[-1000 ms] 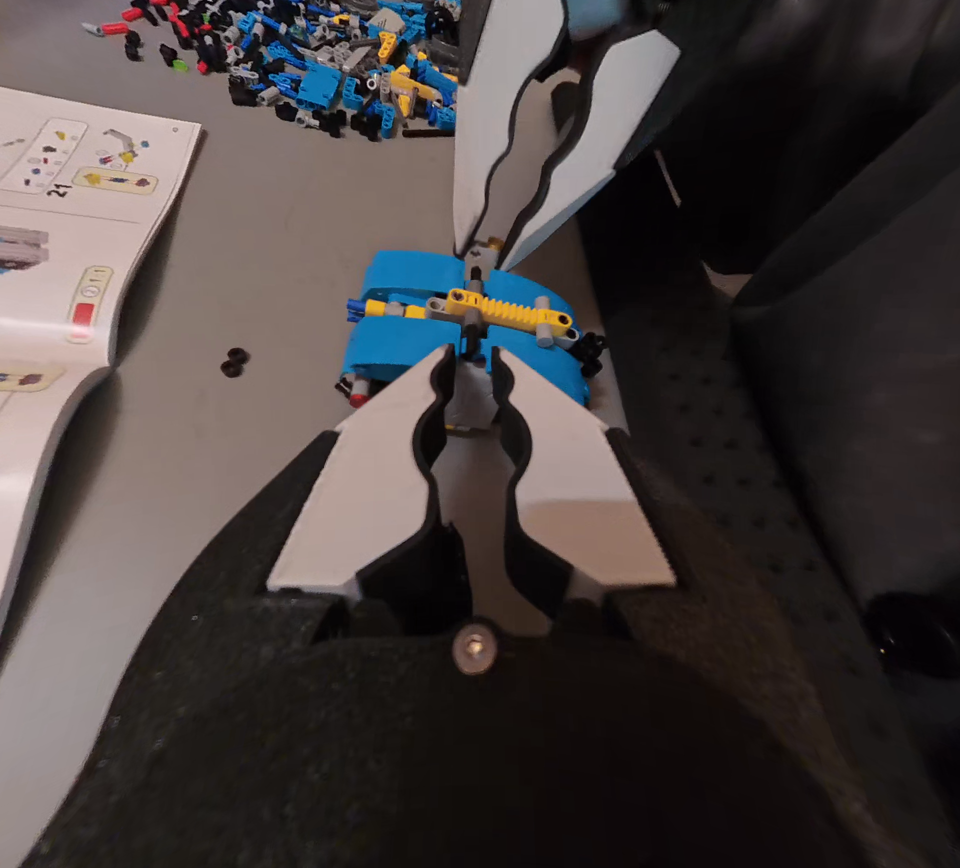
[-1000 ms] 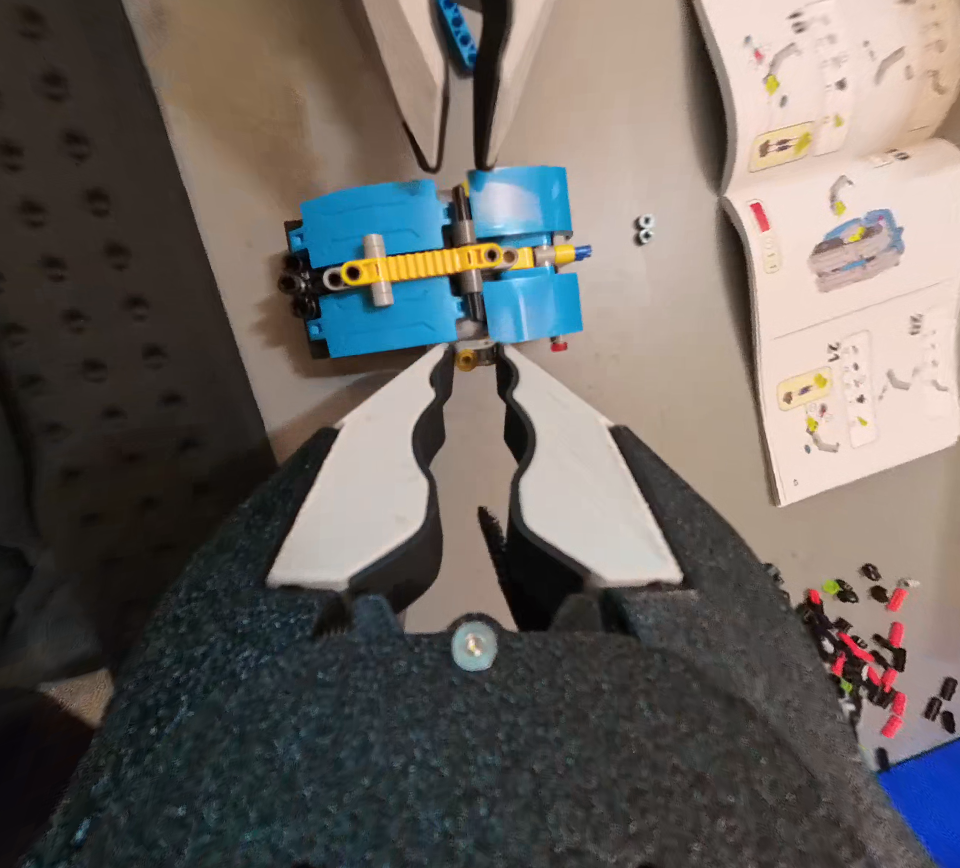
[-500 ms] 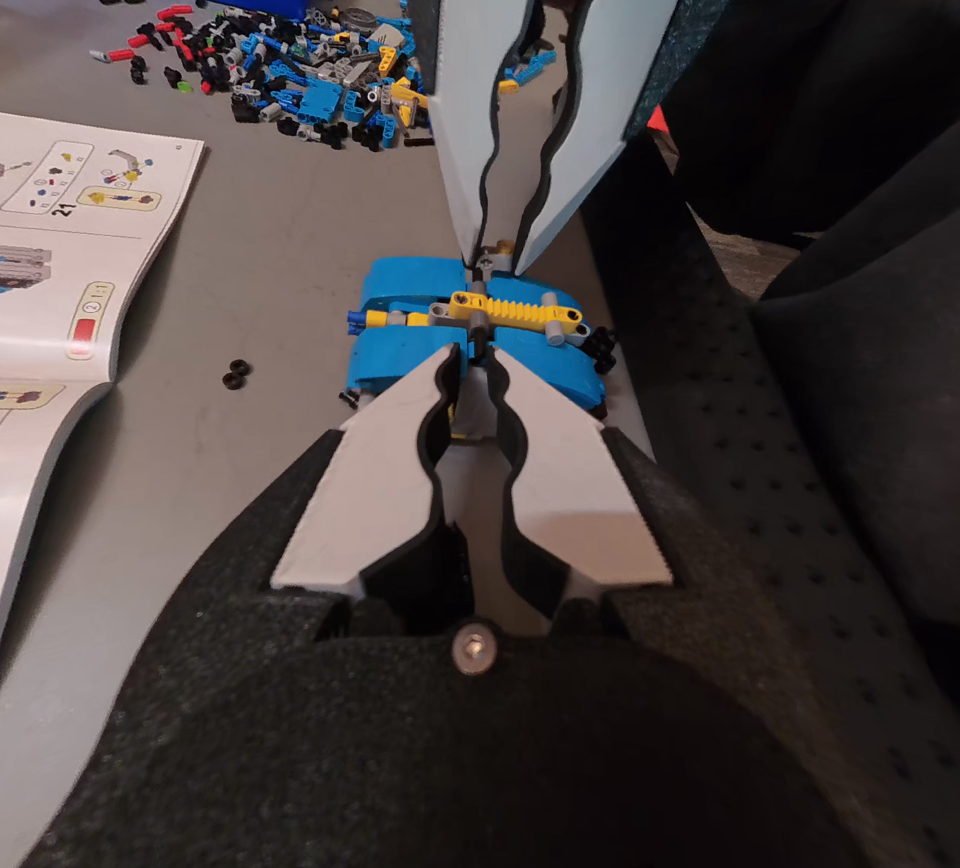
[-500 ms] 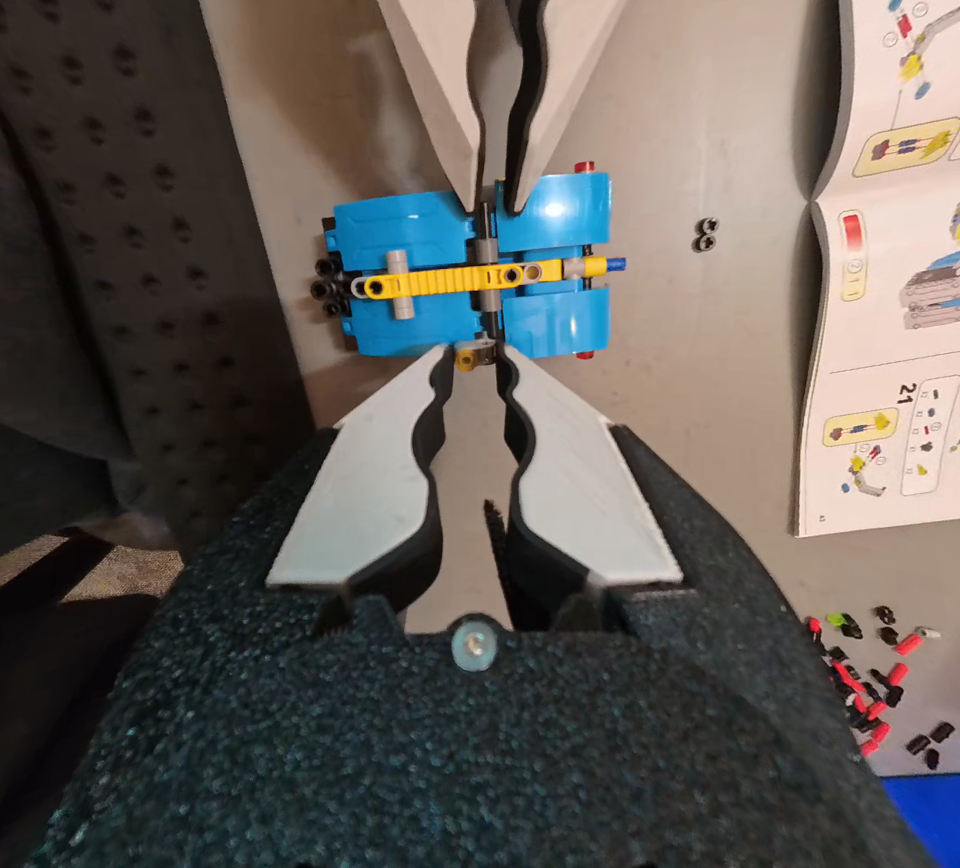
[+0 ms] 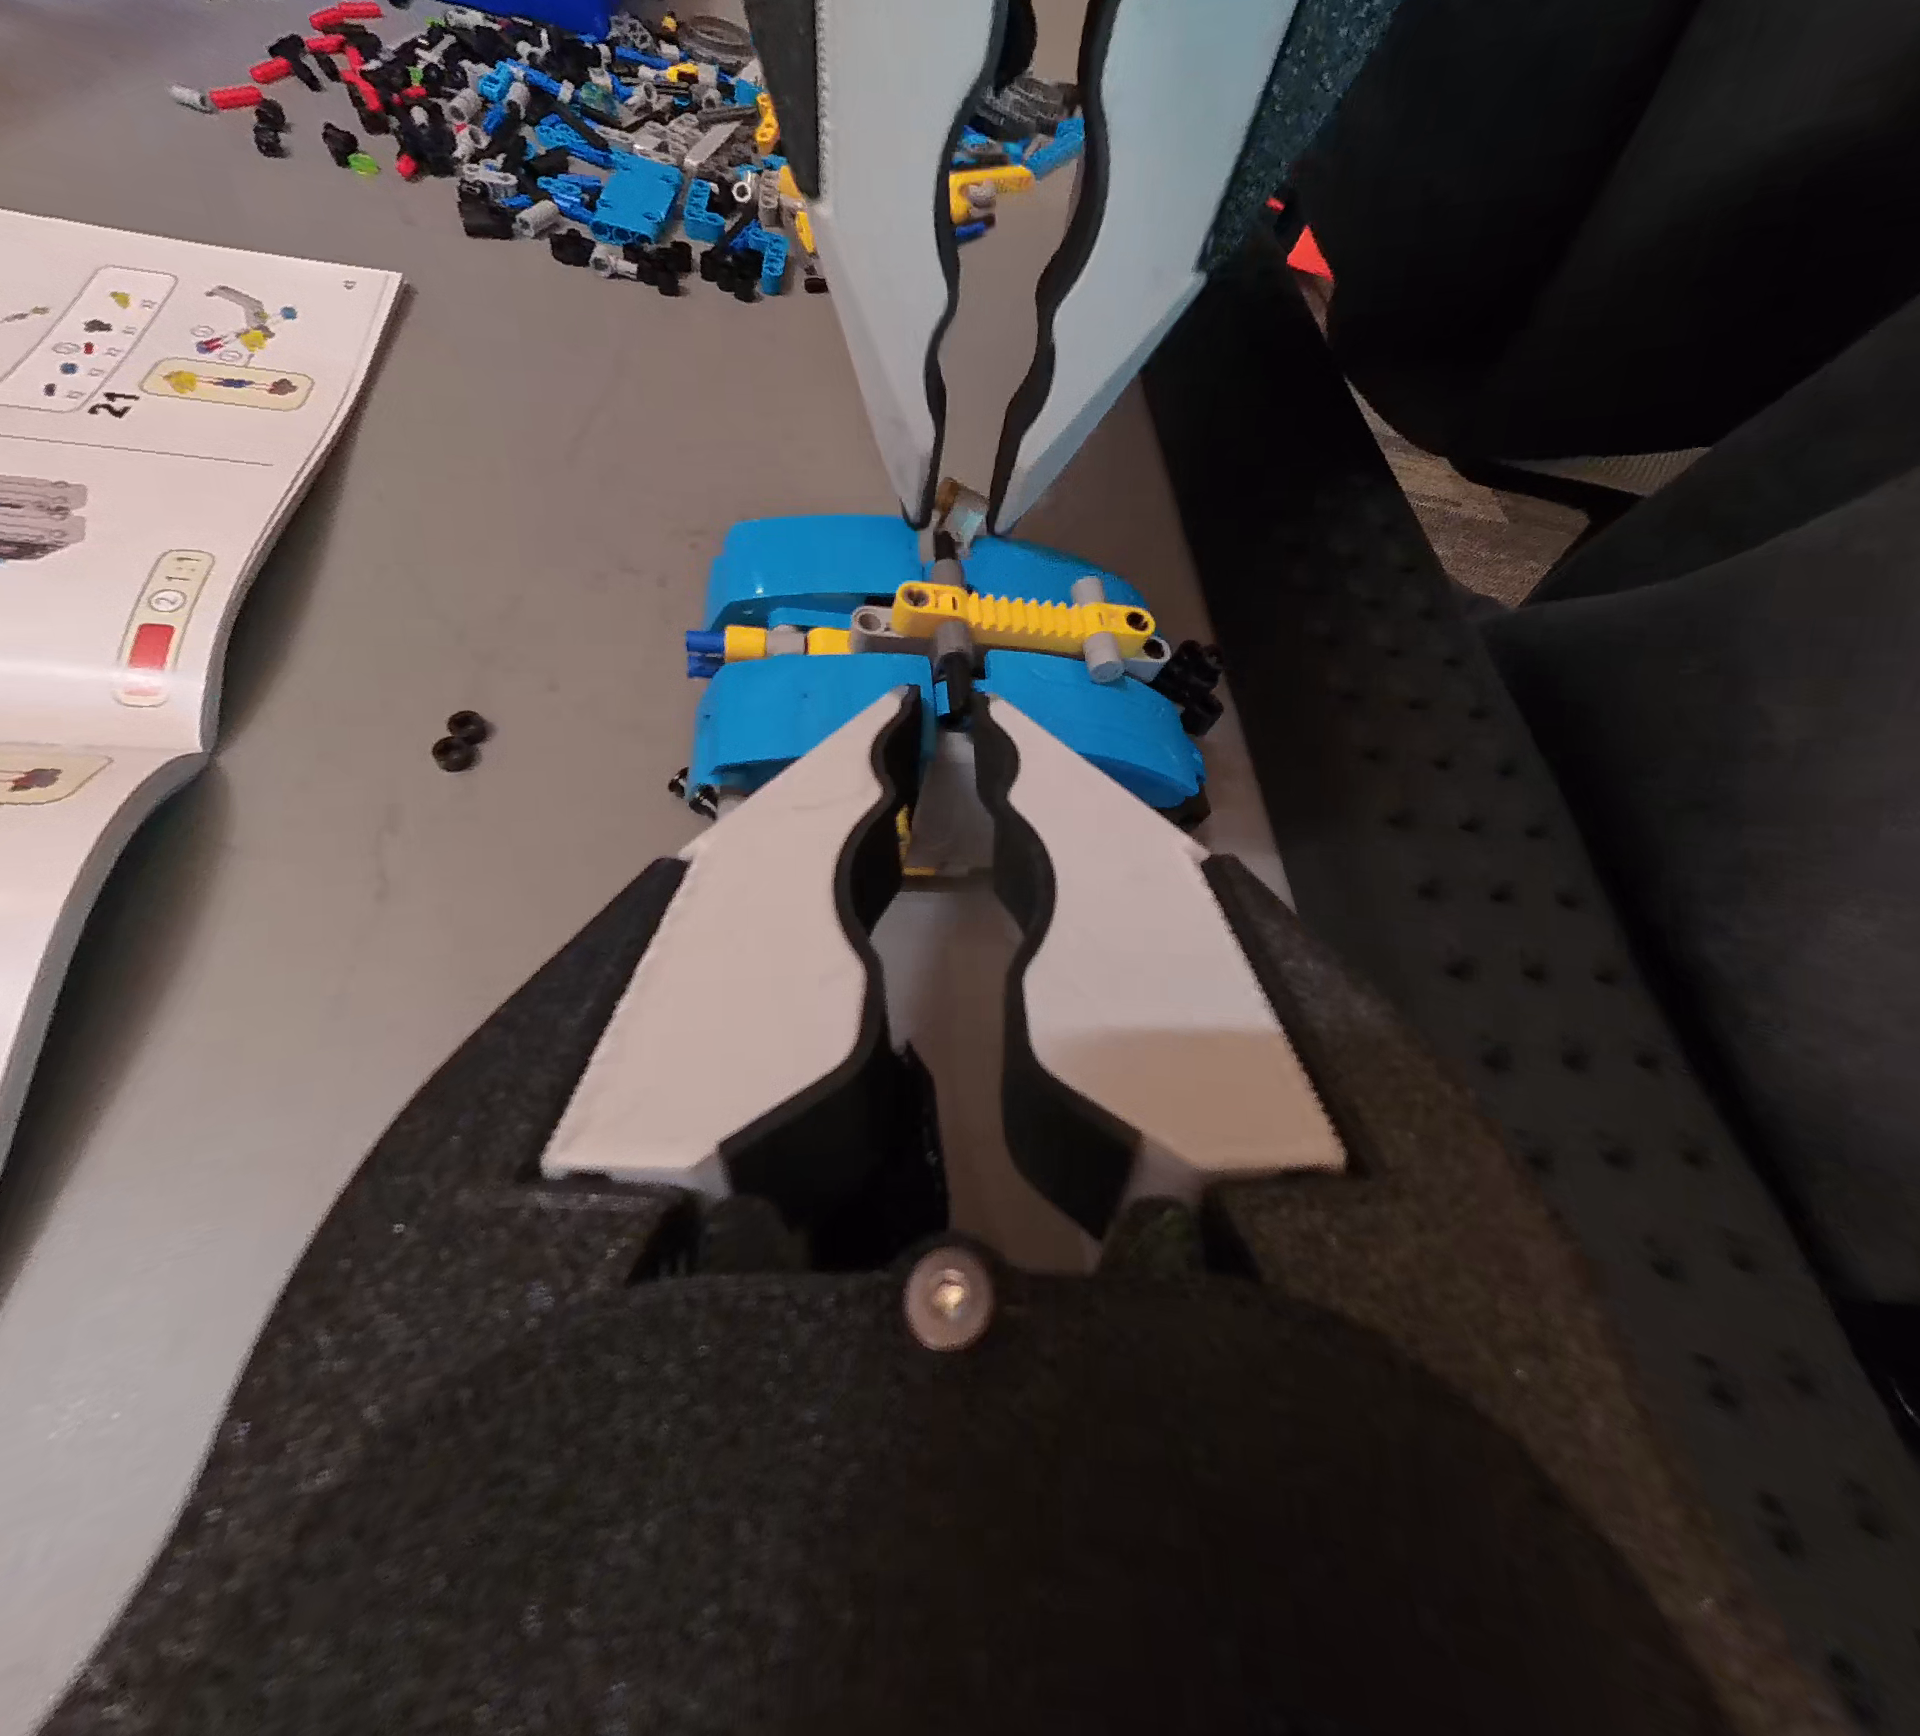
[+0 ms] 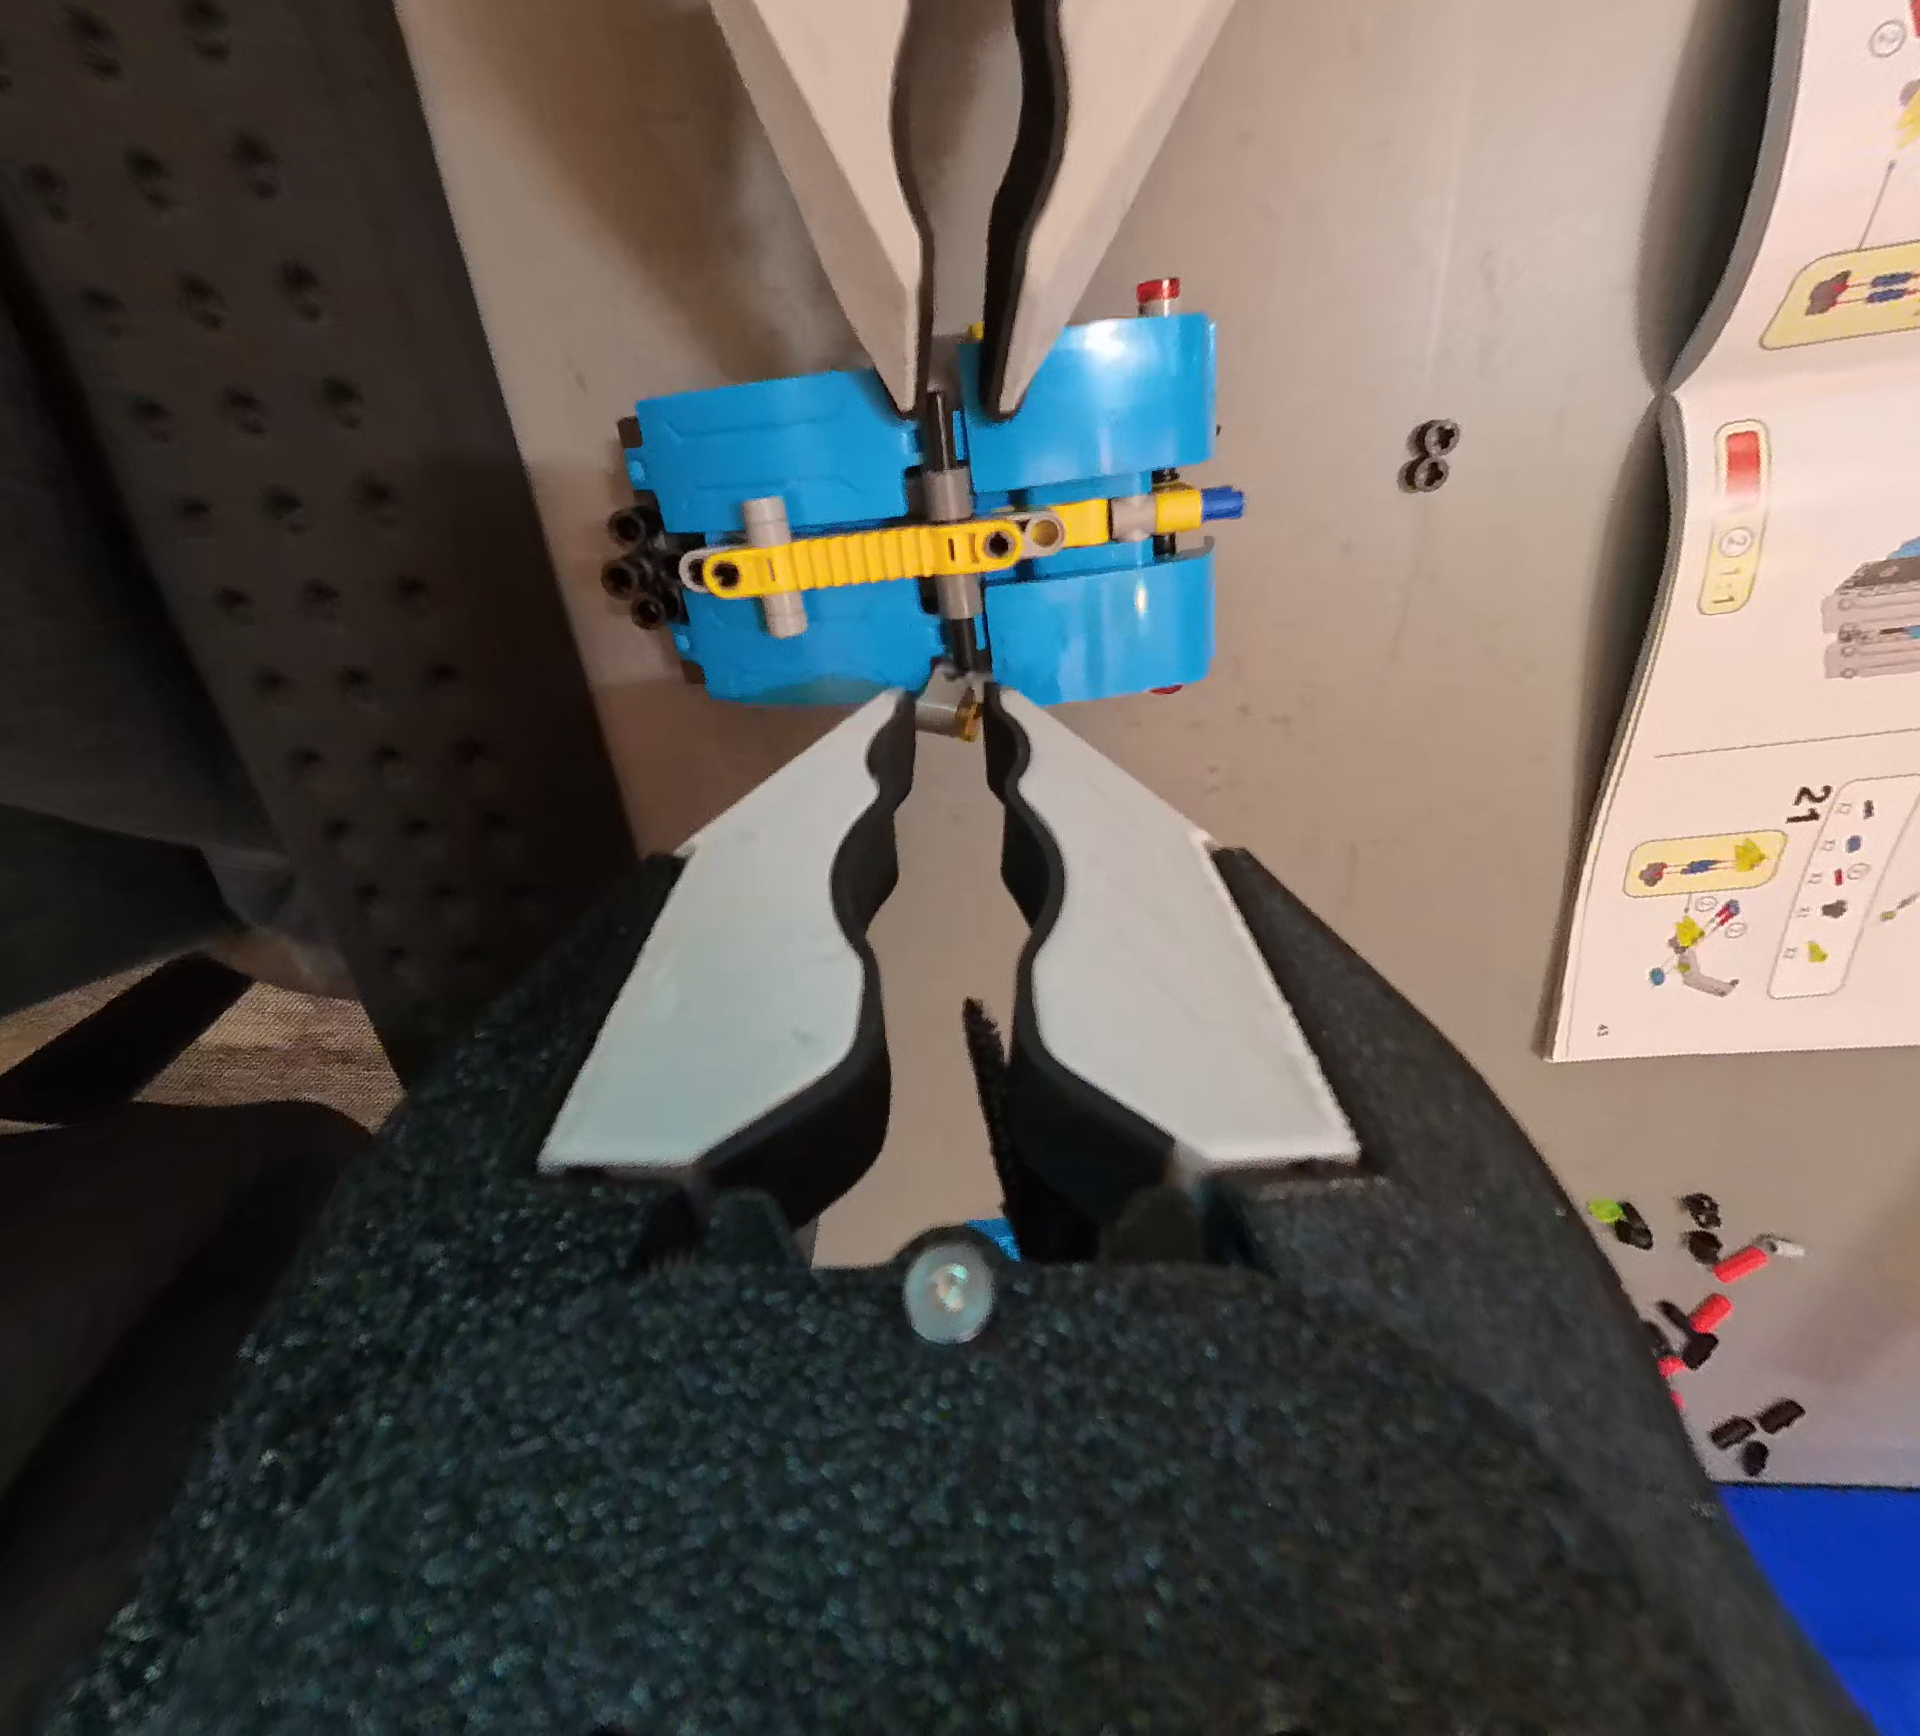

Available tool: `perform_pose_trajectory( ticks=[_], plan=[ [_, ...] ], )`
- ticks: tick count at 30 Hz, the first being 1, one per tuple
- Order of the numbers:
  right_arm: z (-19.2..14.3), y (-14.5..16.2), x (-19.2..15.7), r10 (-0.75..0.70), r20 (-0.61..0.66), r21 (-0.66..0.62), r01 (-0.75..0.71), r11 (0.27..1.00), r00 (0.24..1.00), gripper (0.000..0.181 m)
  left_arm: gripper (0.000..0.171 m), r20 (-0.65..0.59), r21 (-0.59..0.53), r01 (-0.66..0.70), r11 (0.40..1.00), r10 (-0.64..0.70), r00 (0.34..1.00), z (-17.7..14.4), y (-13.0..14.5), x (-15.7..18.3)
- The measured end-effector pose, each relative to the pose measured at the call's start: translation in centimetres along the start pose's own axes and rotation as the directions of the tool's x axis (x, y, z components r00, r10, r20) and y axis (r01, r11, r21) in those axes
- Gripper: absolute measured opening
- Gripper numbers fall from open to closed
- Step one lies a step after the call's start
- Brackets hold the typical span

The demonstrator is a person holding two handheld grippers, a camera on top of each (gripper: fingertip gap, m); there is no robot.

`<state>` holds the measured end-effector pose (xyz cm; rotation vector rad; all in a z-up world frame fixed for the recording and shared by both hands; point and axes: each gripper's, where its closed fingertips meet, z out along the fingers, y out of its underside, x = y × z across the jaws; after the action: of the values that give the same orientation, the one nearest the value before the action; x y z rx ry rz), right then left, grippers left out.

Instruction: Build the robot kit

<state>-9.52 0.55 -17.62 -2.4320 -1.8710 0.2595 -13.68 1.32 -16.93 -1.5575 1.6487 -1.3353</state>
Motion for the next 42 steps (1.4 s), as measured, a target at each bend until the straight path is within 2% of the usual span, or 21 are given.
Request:
perform_pose_trajectory(
  ticks=[2, 8, 10, 12, 14, 17, 23, 26, 28, 31, 34, 36, 37, 39, 42],
  plan=[
    [0.0, 0.4, 0.1, 0.011, -0.008, -0.007, -0.011, 1.000, 1.000, 0.012, 0.009, 0.004, -0.001, -0.005, 1.000, 0.005, 1.000, 0.0, 0.0, 0.0],
    [-1.4, -0.4, 0.3, 0.010, -0.218, 0.116, 0.015, 0.993, 0.976, 0.012, 0.009, 0.010, -0.006, -0.004, 1.000, 0.005, 1.000, 0.0, 0.0, 0.1],
    [-1.4, -0.3, 0.4, -0.016, -0.356, 0.102, 0.056, 0.993, 0.935, 0.012, 0.009, 0.019, -0.009, -0.016, 1.000, 0.016, 1.000, 0.1, 0.0, 0.1],
    [-1.2, 0.2, 0.6, -0.045, -0.478, 0.035, 0.070, 0.997, 0.877, 0.012, 0.009, 0.036, -0.014, -0.045, 0.999, 0.046, 0.998, 0.1, 0.0, 0.2],
    [-1.2, -0.3, 0.3, -0.051, -0.545, 0.032, 0.081, 0.996, 0.837, 0.012, 0.007, 0.043, -0.021, -0.067, 0.998, 0.068, 0.997, 0.2, 0.1, 0.4],
    [-0.6, -1.4, -0.6, -0.031, -0.531, 0.087, 0.090, 0.992, 0.847, 0.012, 0.004, 0.020, -0.022, -0.058, 0.998, 0.059, 0.998, 0.4, 0.1, 1.1],
    [-1.2, -1.0, 0.1, -0.002, -0.549, 0.074, 0.050, 0.996, 0.836, 0.012, 0.004, -0.010, -0.024, -0.037, 0.999, 0.037, 0.999, 0.6, 0.2, 1.8],
    [-2.6, -1.7, 0.8, 0.001, -0.610, 0.135, 0.103, 0.985, 0.792, 0.012, 0.005, -0.016, 0.024, 0.008, 1.000, -0.007, 1.000, 0.1, -0.9, 1.9],
    [-3.6, -3.6, 0.2, -0.031, -0.662, 0.198, 0.214, 0.956, 0.749, 0.012, 0.010, -0.061, 0.096, 0.094, 0.991, -0.088, 0.994, -0.6, -2.3, 2.1],
    [-5.3, -5.4, -0.2, -0.069, -0.795, 0.199, 0.366, 0.909, 0.603, 0.012, 0.017, -0.224, 0.166, 0.308, 0.937, -0.268, 0.937, -1.6, -4.1, 2.6],
    [-6.0, -5.9, -0.6, -0.090, -0.878, 0.146, 0.442, 0.885, 0.470, 0.012, 0.020, -0.458, 0.147, 0.528, 0.837, -0.415, 0.786, -2.6, -5.3, 3.5],
    [-6.5, -6.3, -1.4, -0.102, -0.914, 0.122, 0.504, 0.855, 0.394, 0.012, 0.021, -0.543, 0.138, 0.606, 0.783, -0.452, 0.708, -3.1, -5.8, 3.6],
    [-6.6, -6.7, -1.9, -0.094, -0.919, 0.136, 0.531, 0.836, 0.384, 0.012, 0.021, -0.564, 0.143, 0.623, 0.769, -0.454, 0.689, -3.3, -6.0, 3.5],
    [-6.5, -7.0, -2.4, -0.049, -0.906, 0.205, 0.535, 0.820, 0.421, 0.012, 0.021, -0.584, 0.157, 0.613, 0.774, -0.428, 0.690, -3.5, -6.1, 3.6],
    [-6.8, -7.3, -2.9, 0.024, -0.878, 0.311, 0.533, 0.787, 0.478, 0.012, 0.008, -0.586, 0.175, 0.526, 0.832, -0.341, 0.735, -3.8, -6.0, 4.6]
  ],
)
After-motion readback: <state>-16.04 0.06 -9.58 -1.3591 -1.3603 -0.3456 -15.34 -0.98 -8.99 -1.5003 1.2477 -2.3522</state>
